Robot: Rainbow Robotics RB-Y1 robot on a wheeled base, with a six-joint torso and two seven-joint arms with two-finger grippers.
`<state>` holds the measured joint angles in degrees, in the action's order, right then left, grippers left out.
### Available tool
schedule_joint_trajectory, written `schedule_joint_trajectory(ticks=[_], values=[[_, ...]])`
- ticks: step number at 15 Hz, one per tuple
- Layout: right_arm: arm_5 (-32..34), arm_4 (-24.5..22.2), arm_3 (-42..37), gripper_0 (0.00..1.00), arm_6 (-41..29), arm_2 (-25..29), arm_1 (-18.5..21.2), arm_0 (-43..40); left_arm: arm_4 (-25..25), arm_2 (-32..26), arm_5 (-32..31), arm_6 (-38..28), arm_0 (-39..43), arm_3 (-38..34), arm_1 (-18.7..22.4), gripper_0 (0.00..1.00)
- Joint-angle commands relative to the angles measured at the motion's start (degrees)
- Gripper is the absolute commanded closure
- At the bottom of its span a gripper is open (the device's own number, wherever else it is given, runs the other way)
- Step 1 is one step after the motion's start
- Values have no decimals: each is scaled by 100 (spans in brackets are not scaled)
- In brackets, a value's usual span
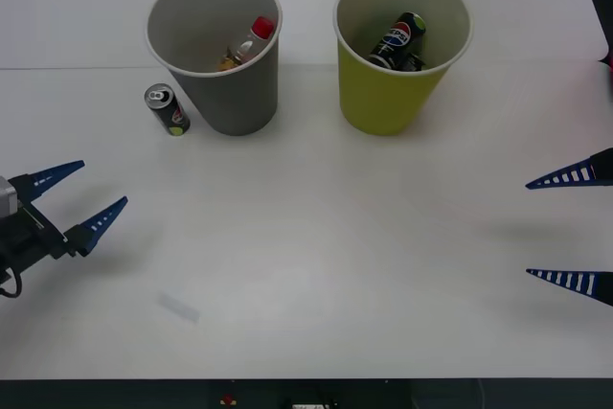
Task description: Put the can into the green bin and the plastic bottle into the gray bin
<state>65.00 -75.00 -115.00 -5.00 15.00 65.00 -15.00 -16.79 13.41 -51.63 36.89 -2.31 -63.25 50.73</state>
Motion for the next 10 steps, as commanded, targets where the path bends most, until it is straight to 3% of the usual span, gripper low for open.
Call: schedule_joint_trajectory(ticks=[1, 10], values=[[0, 0, 0, 0, 0, 0, 0, 0, -105, 153, -251, 37, -613, 788, -195, 0], [0, 0, 0, 0, 0, 0, 0, 0, -245, 760, -260, 81, -2327, 2572, -828, 0]])
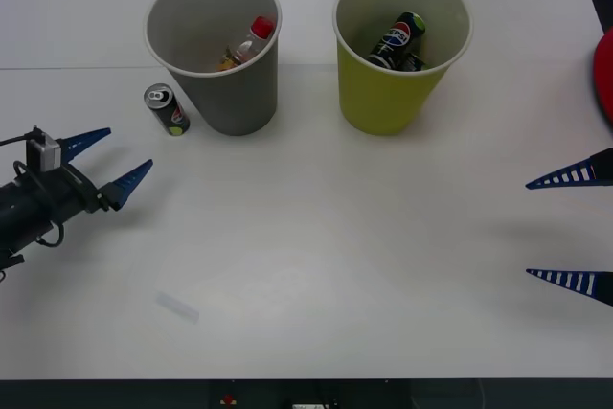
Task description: Put the can into the green bin and the plastic bottle into the gray bin
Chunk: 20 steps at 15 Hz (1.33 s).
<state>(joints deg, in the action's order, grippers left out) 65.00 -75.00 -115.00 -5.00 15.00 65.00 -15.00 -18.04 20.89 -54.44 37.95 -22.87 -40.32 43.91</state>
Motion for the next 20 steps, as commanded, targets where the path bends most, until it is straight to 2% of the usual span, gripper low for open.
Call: schedule_joint_trajectory(ticks=[1, 5, 13, 20], values=[[0, 0, 0, 0, 0, 0, 0, 0, -253, 12, 30, -50, -464, 490, -216, 0], [0, 0, 0, 0, 0, 0, 0, 0, -595, 12, 101, -165, -939, 965, -278, 0], [0, 0, 0, 0, 0, 0, 0, 0, -1114, 20, 751, -411, -1448, 965, -735, 0], [0, 0, 0, 0, 0, 0, 0, 0, -1395, 20, 813, -622, -1580, 965, -788, 0]])
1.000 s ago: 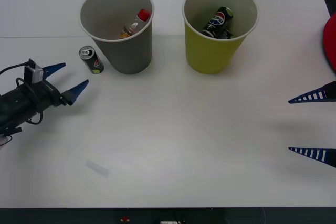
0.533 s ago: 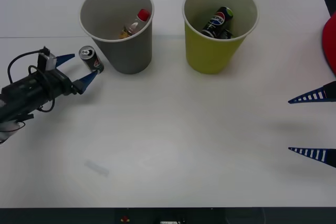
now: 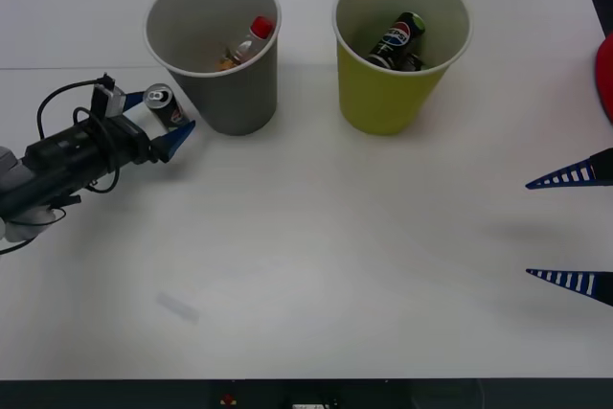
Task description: Put the can into the green bin and the plastic bottle into the gray bin
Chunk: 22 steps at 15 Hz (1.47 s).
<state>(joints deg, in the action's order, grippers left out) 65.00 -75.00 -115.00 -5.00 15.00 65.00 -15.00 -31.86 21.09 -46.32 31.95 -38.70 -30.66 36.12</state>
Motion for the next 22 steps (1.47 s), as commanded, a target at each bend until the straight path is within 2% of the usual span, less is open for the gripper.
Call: schedule_joint_trajectory(ticks=[1, 2, 3, 4, 8, 11, 18, 21, 22], values=[[0, 0, 0, 0, 0, 0, 0, 0, -13, 0, 9, -49, 3, -2, 1, 1], [0, 0, 0, 0, 0, 0, 0, 0, -13, 0, 9, -58, 3, -2, 1, 28], [0, 0, 0, 0, 0, 0, 0, 0, -13, 0, 27, -75, 3, -2, 1, 60], [0, 0, 0, 0, 0, 0, 0, 0, -13, 0, 70, -93, 3, -2, 1, 98], [0, 0, 0, 0, 0, 0, 0, 0, -13, 0, 369, -154, -24, -11, 1, 100], [0, 0, 0, 0, 0, 0, 0, 0, -13, 0, 334, -181, -15, -11, 1, 100], [0, 0, 0, 0, 0, 0, 0, 0, -57, -9, -492, -392, 170, -11, 212, 100], [0, 0, 0, 0, 0, 0, 0, 0, -303, -105, -993, -559, 328, -116, 405, 100], [0, 0, 0, 0, 0, 0, 0, 0, -558, -237, -1178, -752, 407, -221, 475, 100]])
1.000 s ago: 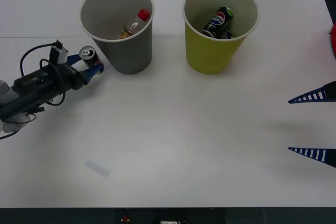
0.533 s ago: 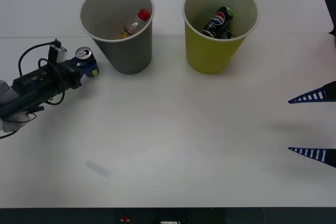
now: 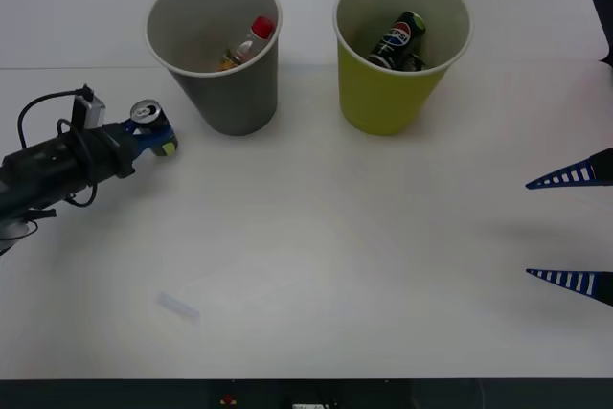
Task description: Put the can into the green bin and the plastic bottle into the gray bin
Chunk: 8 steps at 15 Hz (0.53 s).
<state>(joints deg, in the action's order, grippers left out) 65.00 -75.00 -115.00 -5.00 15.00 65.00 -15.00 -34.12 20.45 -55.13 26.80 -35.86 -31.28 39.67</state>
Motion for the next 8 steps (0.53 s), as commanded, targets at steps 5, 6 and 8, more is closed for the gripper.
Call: schedule_joint_trajectory(ticks=[5, 6, 8], values=[[0, 0, 0, 0, 0, 0, 0, 0, -1835, -1166, -1519, -1493, 290, -405, 375, 100], [0, 0, 0, 0, 0, 0, 0, 0, -1940, -1236, -1686, -1660, 290, -405, 428, 100], [0, 0, 0, 0, 0, 0, 0, 0, -2107, -1254, -1940, -1959, 290, -537, 516, 100]])
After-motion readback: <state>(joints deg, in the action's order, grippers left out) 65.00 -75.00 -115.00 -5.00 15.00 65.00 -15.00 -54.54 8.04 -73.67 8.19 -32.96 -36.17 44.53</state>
